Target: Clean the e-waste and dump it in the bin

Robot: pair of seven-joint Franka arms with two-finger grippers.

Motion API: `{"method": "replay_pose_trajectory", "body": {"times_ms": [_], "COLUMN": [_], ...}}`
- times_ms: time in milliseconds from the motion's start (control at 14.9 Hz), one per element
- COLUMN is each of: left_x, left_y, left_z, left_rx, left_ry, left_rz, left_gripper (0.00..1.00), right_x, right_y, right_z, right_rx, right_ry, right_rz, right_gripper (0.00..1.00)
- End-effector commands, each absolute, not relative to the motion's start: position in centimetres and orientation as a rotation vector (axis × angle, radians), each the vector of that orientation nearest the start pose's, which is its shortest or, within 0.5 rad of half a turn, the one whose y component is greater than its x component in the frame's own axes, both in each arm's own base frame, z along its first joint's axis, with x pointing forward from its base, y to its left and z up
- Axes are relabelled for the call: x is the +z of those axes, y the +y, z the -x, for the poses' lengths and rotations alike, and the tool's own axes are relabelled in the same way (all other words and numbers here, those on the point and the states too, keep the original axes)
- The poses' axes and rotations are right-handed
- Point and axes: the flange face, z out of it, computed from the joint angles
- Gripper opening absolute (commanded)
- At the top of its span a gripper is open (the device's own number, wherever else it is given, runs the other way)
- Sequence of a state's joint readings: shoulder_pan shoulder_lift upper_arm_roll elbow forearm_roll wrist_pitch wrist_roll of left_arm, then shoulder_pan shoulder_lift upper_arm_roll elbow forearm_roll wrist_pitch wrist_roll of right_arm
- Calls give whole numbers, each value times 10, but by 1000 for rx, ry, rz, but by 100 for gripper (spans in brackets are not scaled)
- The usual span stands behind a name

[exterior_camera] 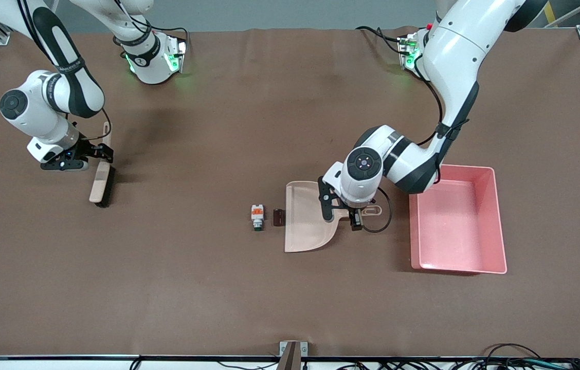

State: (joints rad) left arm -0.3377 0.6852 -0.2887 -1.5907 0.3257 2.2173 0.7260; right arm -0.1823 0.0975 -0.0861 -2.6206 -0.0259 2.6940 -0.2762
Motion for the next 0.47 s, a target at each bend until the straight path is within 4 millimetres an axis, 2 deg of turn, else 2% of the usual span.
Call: {"method": "replay_pose_trajectory", "body": {"times_ms": [0,67,403], "left_x": [239,240,238], "left_y": [-392,-392,-390], "left_z": [-582,-582,-583], "left_rx": [34,35,43], "left_ry": [2113,2112,2117], "left_rz": [2195,2193,2147], "left_gripper": [80,79,76], "right_x": [216,217,217], "right_y": [-89,-80,-79], "right_z": [-427,-429,-431], "right_rx": [36,33,19], "right_ry": [8,29,25], "right_rz": [3156,3157,3159], "right_gripper": [70,70,68]}}
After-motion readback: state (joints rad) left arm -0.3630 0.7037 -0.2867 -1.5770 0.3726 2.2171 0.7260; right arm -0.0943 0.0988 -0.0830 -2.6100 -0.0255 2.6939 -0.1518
